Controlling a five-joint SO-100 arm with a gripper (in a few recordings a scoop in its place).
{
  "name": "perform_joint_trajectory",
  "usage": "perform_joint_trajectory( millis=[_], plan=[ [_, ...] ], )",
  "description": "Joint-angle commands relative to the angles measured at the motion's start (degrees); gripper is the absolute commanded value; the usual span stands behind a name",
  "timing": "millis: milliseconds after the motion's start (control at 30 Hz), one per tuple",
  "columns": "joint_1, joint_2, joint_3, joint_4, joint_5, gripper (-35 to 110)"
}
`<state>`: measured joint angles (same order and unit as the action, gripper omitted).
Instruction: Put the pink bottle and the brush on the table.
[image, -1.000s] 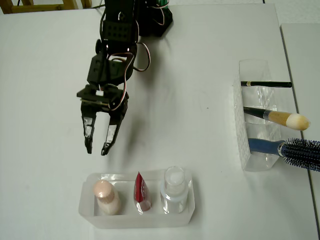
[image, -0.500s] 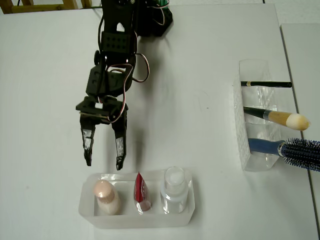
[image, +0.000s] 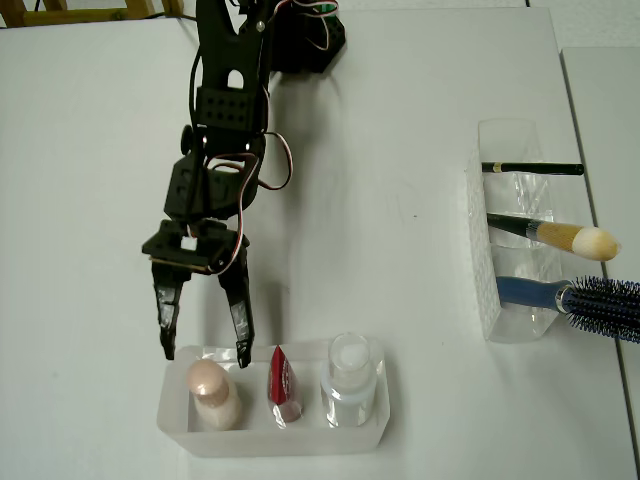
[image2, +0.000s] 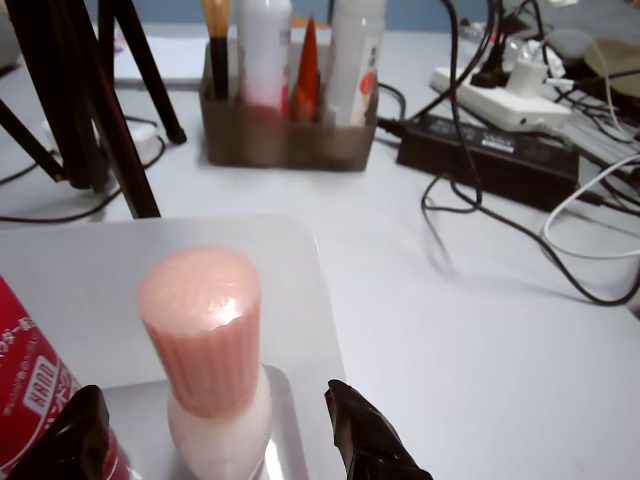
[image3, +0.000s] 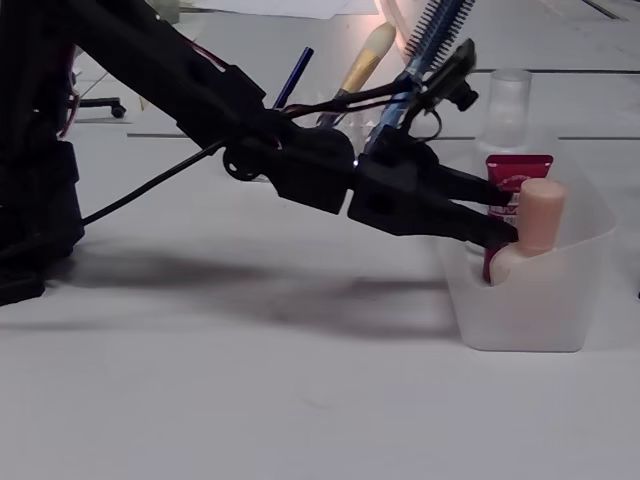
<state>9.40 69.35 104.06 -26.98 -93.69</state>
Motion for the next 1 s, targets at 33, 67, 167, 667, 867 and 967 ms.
perform_joint_trajectory(
  millis=[33,67,167,667,867,967],
  plan=[
    [0.00,-0.97,-6.06,0.09,-0.62,39],
    [-0.09,-1.49,-6.86,0.18,-0.62,39],
    [-0.18,-3.43,-9.49,0.35,-0.62,41],
    [-0.35,-11.07,-18.11,0.79,-0.70,50],
    [-0.53,-13.97,-21.27,0.79,-1.32,49],
    [-0.97,-15.21,-22.94,0.79,-1.41,45]
  ],
)
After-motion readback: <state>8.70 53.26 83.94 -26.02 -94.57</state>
